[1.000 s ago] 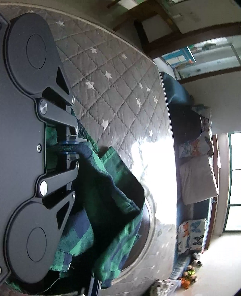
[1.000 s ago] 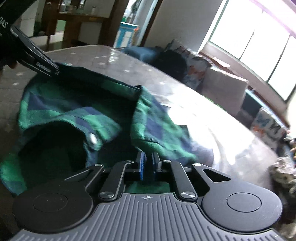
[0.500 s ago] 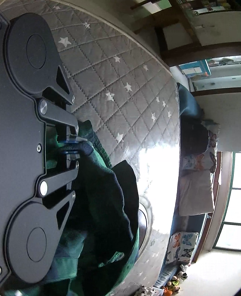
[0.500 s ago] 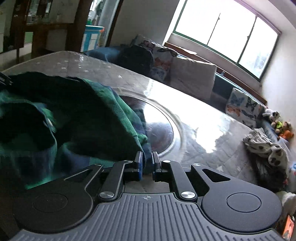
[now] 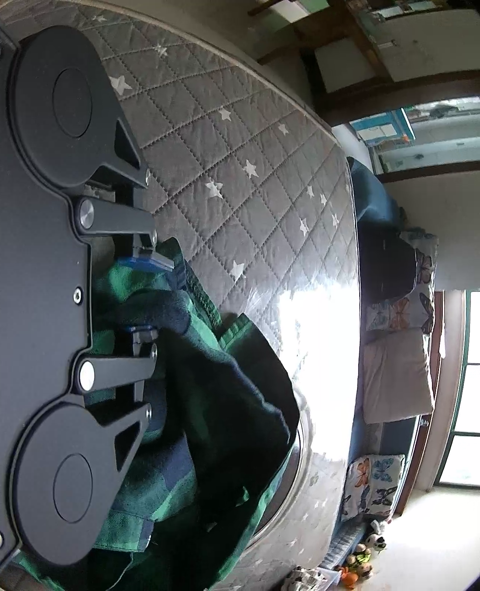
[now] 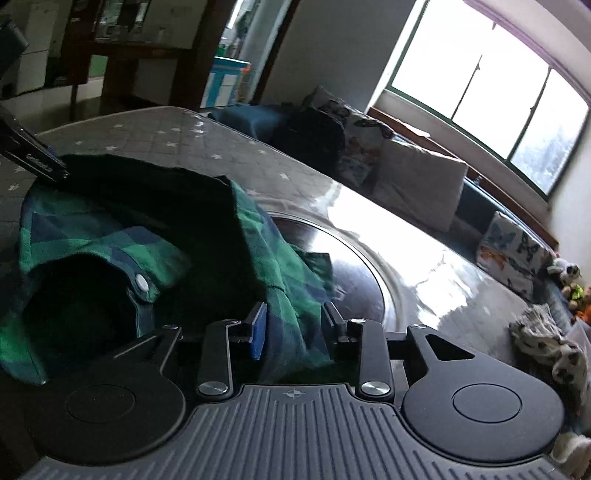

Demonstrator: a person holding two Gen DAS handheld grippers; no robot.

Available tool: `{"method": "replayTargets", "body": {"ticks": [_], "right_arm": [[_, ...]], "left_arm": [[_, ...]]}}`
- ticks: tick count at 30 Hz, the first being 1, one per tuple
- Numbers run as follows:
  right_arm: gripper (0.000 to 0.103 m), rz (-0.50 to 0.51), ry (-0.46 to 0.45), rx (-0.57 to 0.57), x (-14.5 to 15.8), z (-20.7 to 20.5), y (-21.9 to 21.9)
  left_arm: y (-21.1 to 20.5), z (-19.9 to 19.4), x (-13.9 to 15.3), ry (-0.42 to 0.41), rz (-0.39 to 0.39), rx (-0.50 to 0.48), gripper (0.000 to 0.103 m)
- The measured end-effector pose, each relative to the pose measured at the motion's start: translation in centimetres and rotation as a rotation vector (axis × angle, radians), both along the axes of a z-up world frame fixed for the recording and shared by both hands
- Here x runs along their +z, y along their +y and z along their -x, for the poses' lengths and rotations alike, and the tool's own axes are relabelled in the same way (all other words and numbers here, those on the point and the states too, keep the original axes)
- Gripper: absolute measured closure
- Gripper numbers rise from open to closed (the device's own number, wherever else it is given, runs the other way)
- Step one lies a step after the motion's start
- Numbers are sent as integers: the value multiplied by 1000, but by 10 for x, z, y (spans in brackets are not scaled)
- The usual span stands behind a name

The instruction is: Fold clothes

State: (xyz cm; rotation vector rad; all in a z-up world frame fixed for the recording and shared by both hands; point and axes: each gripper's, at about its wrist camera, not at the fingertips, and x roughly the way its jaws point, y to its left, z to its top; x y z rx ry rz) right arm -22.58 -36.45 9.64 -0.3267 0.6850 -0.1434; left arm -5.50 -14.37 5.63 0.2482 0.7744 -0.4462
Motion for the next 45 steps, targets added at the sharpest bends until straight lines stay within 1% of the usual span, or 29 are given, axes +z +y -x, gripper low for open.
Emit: {"method": "replayTargets", "body": {"ticks": [1,3,5,7,11,15,18,23,27,28,31,32,33,37,38,40,43,45], "right_arm": [[70,5,7,4,-1,-4,1],[70,5,19,7,-2,-10,2],[70,0,29,12,-3,-16,5],[70,8,33,21,-4,-19,9],[69,-6,35,43,-4,-20,18],[67,-15,35,63,-3,-16,25],[64,10,33,67,-4,-15,30],[63,52,57,51,-12,-30,31],[63,125,84,65,-23,-40,35],[63,146,91,68,-26,-42,36],[67,186,108,79,-32,-46,35],[67,191,116,81,-33,-47,33],[70,198,118,80,-34,-48,32],[71,261,119,108,-36,-50,35],[73,278,120,122,-37,-50,37],[81,306,123,146,-38,-51,39],[86,335,125,171,-38,-52,40],[89,335,120,175,-35,-51,38]], "left_arm": [[-1,1,0,-4,-5,-6,60],[-5,1,0,-7,-13,-15,59],[-9,0,0,-12,-25,-30,56],[-12,-1,1,-17,-35,-43,55],[-21,-3,0,-23,-59,-76,53],[-26,-9,-2,-8,-65,-98,53],[-29,-11,-2,-3,-64,-111,53],[-35,-14,-3,1,-65,-135,53],[-37,-16,-5,7,-74,-149,61],[-36,-16,-6,10,-78,-149,65],[-34,-19,-7,17,-80,-150,73],[-32,-20,-7,22,-78,-151,74],[-31,-20,-7,24,-78,-151,74],[-34,-23,-8,33,-90,-158,75],[-36,-24,-8,33,-94,-163,75],[-39,-24,-9,35,-103,-173,75],[-41,-27,-11,45,-112,-179,74],[-42,-29,-12,61,-117,-178,73]]}}
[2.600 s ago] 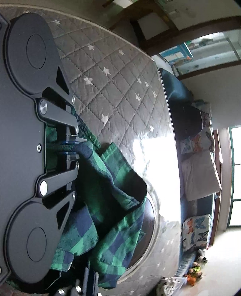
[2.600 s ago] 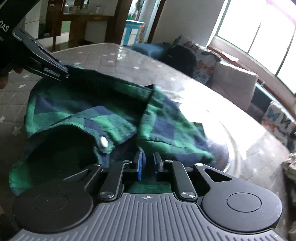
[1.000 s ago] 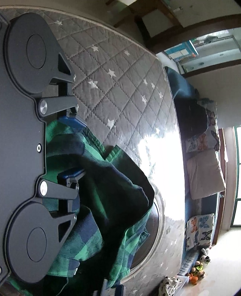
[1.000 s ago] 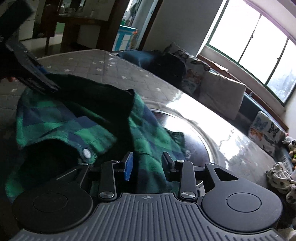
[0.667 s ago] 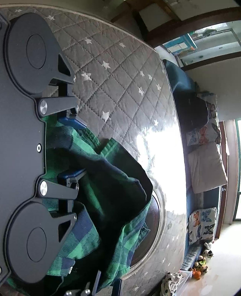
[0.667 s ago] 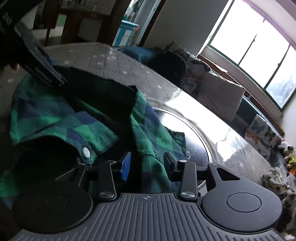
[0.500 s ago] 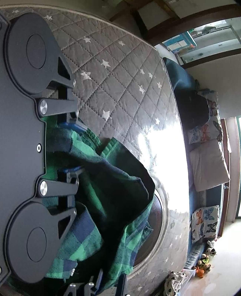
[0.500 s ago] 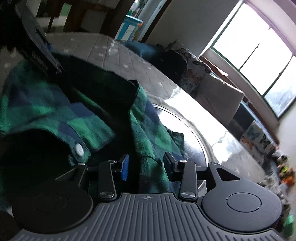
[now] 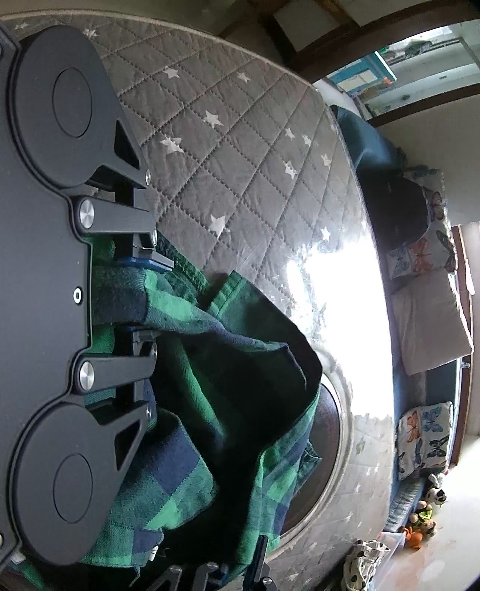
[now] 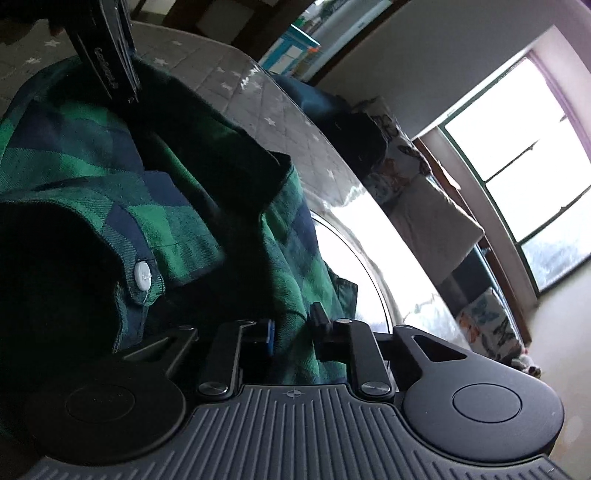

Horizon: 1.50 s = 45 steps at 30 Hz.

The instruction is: Fold clothes

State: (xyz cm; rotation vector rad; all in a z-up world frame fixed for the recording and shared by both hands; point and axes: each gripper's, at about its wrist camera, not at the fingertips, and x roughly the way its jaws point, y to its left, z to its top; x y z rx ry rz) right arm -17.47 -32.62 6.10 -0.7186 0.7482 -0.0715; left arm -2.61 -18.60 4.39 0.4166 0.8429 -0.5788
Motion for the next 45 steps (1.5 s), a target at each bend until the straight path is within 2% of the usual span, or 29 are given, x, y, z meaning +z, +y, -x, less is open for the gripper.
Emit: {"method": "replayTargets", "body": {"ticks": [4,7,12,14,17,21,24,27,38,45], "right_arm": [[91,-9,-24,-24,9,4,-13],[91,-62,-31,-66,18,7,-30],[91,-109,-40,-124,29,13,-54],[91,-150,-33,-146,34,15,-65],[91,-171,-19,-167,37,18,-79],[91,-146,-22,-195,36,21,-92],[92,-116,-62,-219,39,28,-101],[93,-71,-133,-230,46,39,-104],[93,15,-395,-248,112,68,-116],[93,47,-442,-242,125,87,-116]], "left_arm": [[0,-4,0,10,1,-3,73],[1,-7,-2,12,1,6,63],[-4,-12,-3,21,-3,-1,63],[-5,-14,-3,36,4,-6,75],[-6,-16,-3,51,5,-7,85],[2,-16,0,59,30,20,90],[9,-14,6,61,78,56,92],[15,-8,16,31,117,84,93],[30,14,92,-187,235,179,96],[30,28,84,-183,232,233,98]]}}
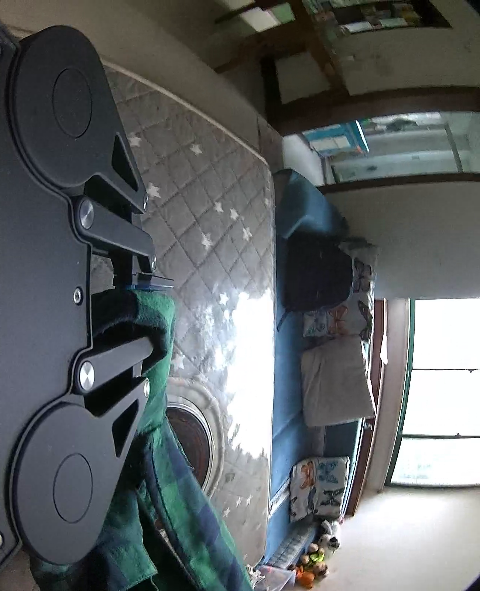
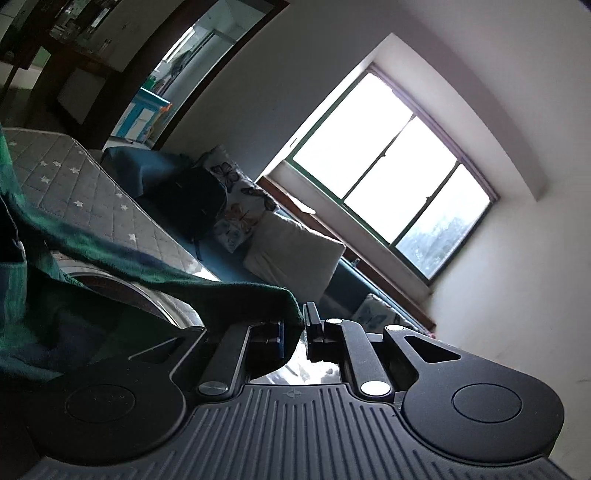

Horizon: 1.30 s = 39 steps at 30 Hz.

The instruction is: Fold clothes

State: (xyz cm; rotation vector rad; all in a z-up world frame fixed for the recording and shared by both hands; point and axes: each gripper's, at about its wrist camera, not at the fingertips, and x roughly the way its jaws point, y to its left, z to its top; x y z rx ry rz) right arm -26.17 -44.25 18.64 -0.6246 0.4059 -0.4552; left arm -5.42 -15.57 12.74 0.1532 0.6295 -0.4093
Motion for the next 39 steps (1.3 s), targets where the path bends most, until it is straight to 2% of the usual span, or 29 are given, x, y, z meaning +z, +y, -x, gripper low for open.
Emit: {"method": "replayTargets", "body": {"ticks": [4,7,9,12,17,20,24,29,32,35,39], "right_arm": [[93,1,26,2,-6,22,3],[93,5,56,4,-14,30,5],[93,9,76,9,-17,32,7],[93,19,76,8,-13,29,10],[93,17,14,12,23,10,2],[93,38,-30,11,47,-1,-3],[93,91,-101,8,87,-17,-9],[93,145,-136,-3,127,-46,-19],[93,167,-148,-19,145,-70,-30],[93,181,-137,-48,158,-105,-46],[93,188,-121,-76,160,-148,-67]], "left_arm": [[8,16,-12,14,-24,14,98],[19,27,-27,68,-39,26,98],[27,25,-32,103,-16,41,98],[29,18,-27,101,14,53,100],[18,7,19,-6,62,60,100],[9,-2,65,-109,94,63,100],[1,-14,108,-195,120,81,100],[-12,-35,145,-245,161,109,100],[-21,-65,167,-243,210,130,100],[-34,-93,174,-242,209,146,100],[-54,-133,171,-210,205,161,100]]}}
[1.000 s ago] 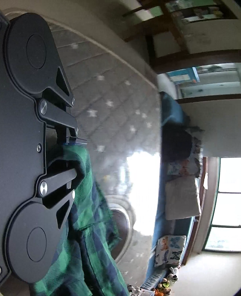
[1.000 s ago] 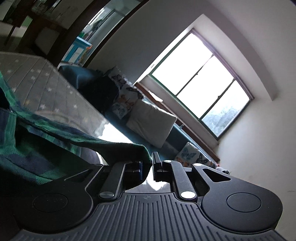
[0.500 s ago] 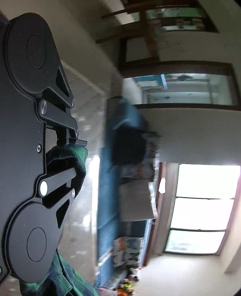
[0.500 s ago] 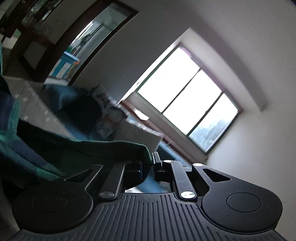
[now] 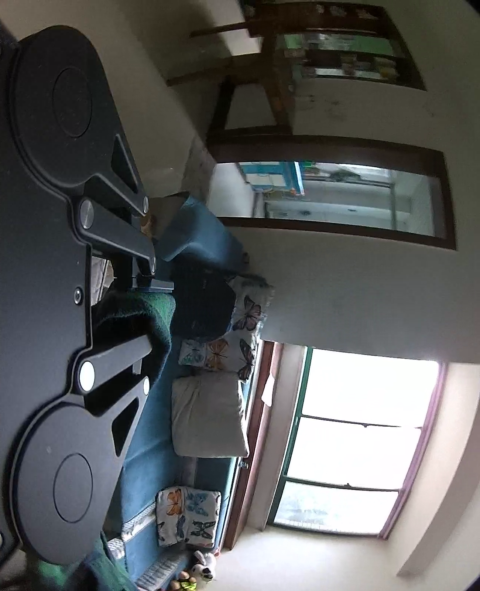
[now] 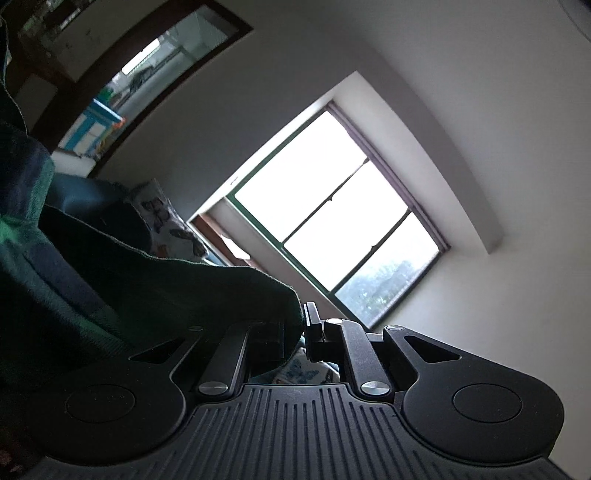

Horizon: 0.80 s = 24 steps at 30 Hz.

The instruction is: Fold clothes

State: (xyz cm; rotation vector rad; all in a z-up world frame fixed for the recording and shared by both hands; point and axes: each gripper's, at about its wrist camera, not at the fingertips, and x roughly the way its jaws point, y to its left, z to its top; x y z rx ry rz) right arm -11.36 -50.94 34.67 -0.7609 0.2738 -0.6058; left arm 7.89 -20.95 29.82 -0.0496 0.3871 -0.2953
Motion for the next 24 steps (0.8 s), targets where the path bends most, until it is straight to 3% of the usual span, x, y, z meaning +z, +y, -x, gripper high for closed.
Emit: {"method": "replayTargets", "body": {"ticks": [4,9,16,24], "right_arm": [[93,9,-44,-39,0,-32,-20],[93,-4,-62,-70,-11,-43,-40],[93,-54,85,-57,-97,-12,-32],[93,-111,212,-27,-196,62,18]], "left_arm": [[-12,-27,-6,3,39,6,100],[-18,-29,-18,-35,73,0,100],[-6,2,-91,54,38,-16,100],[43,53,-186,195,1,-7,100]]}}
